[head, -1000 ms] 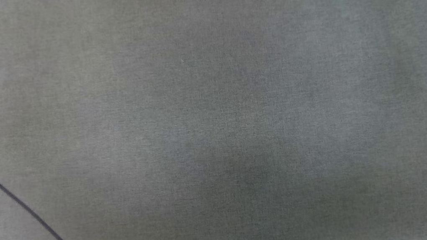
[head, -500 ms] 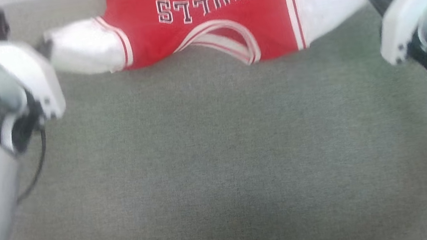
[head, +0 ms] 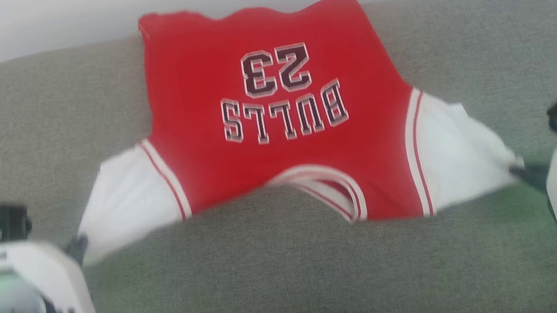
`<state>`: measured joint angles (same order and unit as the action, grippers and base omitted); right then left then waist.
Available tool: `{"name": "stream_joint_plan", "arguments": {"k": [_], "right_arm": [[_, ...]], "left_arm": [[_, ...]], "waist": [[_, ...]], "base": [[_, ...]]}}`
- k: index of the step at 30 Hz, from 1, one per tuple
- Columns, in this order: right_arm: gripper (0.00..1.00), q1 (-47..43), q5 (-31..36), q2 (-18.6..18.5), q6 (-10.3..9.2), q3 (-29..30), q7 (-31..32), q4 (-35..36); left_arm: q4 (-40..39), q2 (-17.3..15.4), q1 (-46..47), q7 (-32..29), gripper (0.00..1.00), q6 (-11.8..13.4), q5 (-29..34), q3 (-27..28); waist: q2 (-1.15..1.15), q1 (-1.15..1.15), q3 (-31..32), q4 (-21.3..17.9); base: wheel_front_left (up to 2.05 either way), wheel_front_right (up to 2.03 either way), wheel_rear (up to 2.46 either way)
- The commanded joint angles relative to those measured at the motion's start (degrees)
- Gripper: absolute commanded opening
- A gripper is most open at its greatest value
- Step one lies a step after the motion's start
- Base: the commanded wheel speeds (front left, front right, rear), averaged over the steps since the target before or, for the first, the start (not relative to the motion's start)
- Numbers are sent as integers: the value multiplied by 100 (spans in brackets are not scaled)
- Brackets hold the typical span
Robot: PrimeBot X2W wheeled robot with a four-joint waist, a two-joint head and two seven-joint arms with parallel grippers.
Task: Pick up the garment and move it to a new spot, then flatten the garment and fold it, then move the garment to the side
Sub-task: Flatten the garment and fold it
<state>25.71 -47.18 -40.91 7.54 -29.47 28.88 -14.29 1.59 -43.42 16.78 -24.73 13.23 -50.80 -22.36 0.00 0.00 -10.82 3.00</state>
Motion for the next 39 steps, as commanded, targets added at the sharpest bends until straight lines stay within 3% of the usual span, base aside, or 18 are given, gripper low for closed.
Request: {"name": "stream_joint_plan", "arguments": {"k": [1, 8, 13, 17, 21, 23, 24, 25, 33, 39], "right_arm": [[0, -215, -92, -101, -9, -7, 146, 175], [0, -1486, -611, -733, -9, 194, 976, 1261], [0, -2272, -701, -881, -9, 583, 1287, 1707], [0, -2574, -577, -773, -10, 823, 1409, 1841], [0, -2733, -253, -425, -9, 1043, 1499, 1776], [44, -2737, -69, -255, -10, 1080, 1614, 1699], [84, -2728, 2, -171, -9, 1125, 1665, 1673], [97, -2711, 79, -102, -10, 1182, 1709, 1669], [100, -2603, 298, 141, -9, 1985, 2078, 2265], [100, -1834, 661, 361, -9, 2535, 1999, 2840]], "left_arm": [[-227, -101, -300, -38, 0, 155, -112, 91], [-1545, -505, -1940, -73, 0, 845, -461, 447], [-1974, -601, -2748, -7, 0, 1208, -611, 634], [-2047, -546, -3005, 84, 0, 1295, -669, 690], [-1916, -477, -2992, 184, 0, 1214, -600, 620], [-1861, -408, -2852, 229, 0, 1133, -554, 564], [-1832, -378, -2780, 262, 0, 1096, -540, 540], [-1798, -359, -2716, 270, 0, 1064, -508, 510], [-1637, -206, -2330, 297, 0, 875, -338, 295], [-1567, -137, -1902, 196, 0, 727, -222, 88]], "waist": [[0, 0, 16, -3], [0, 0, -19, 24], [0, 0, -105, 50], [0, 0, -165, 65], [0, 0, -211, 84], [0, 0, -217, 85], [0, 0, -221, 84], [0, 0, -225, 88], [0, 0, -313, 109], [0, 0, -492, 231]], "base": [[0, 0, 0], [0, 0, 0], [0, 0, 0], [0, 0, 0], [0, 0, 0], [0, 0, 0], [0, 0, 0], [0, 0, 0], [0, 0, 0], [0, 0, 0]]}}
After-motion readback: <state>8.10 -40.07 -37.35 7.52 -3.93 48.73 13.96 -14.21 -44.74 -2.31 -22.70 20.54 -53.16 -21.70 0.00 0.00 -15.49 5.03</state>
